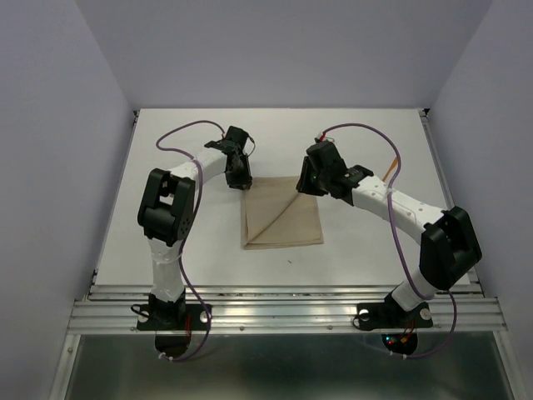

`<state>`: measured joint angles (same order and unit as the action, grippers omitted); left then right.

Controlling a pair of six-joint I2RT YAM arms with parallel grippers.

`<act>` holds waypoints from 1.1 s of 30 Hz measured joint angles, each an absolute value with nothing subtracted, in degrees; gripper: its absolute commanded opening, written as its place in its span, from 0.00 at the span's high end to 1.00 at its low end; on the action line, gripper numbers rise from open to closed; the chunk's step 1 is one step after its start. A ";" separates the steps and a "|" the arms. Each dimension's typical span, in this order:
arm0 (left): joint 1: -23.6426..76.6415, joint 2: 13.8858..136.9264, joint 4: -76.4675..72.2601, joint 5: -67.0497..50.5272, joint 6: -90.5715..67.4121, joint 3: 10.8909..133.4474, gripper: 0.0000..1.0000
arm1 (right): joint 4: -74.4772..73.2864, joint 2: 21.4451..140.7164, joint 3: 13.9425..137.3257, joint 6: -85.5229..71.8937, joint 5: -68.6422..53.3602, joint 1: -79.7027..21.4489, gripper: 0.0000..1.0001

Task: Fold the napkin into a case and place the utensils inside
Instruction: Smooth out the upper triangle-folded napkin at the center of the board.

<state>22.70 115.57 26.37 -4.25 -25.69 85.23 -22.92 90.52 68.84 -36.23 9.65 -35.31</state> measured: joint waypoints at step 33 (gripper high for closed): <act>23.53 116.40 26.85 -2.26 -24.91 86.41 1.00 | -23.07 91.00 68.84 -37.06 9.19 -35.31 0.64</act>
